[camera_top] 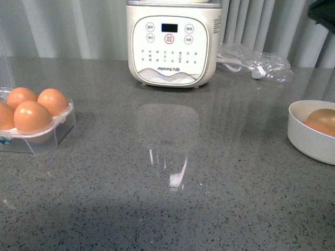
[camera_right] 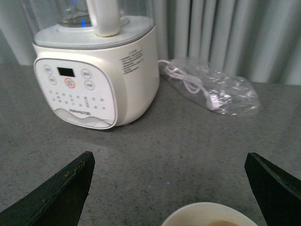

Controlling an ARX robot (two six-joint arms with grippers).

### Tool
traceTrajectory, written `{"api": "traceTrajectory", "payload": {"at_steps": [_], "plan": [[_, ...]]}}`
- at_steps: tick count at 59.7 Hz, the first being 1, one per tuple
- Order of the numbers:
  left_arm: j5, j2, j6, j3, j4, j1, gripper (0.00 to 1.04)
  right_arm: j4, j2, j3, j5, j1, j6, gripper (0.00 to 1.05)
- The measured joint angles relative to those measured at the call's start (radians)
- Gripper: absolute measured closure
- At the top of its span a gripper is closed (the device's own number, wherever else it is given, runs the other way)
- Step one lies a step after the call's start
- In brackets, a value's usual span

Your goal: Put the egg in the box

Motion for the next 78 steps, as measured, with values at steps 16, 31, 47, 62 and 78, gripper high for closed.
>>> {"api": "traceTrajectory", "payload": {"at_steps": [16,31,47,62,78], "plan": [[0.000,0.000,0.000,0.000,0.000,0.000,0.07,0.109,-0.151,-0.110,0.206,0.041,-0.149,0.07],[-0.001,0.000,0.000,0.000,0.000,0.000,0.07,0.036,-0.299,-0.254,0.261,0.042,-0.076,0.39],[-0.001,0.000,0.000,0.000,0.000,0.000,0.07,0.063,-0.441,-0.433,0.191,-0.027,-0.049,0.89],[-0.001,0.000,0.000,0.000,0.000,0.000,0.07,0.024,-0.607,-0.559,0.087,-0.143,-0.047,1.01],[0.000,0.000,0.000,0.000,0.000,0.000,0.07,-0.049,-0.734,-0.611,0.082,-0.145,-0.047,1.01]]}}
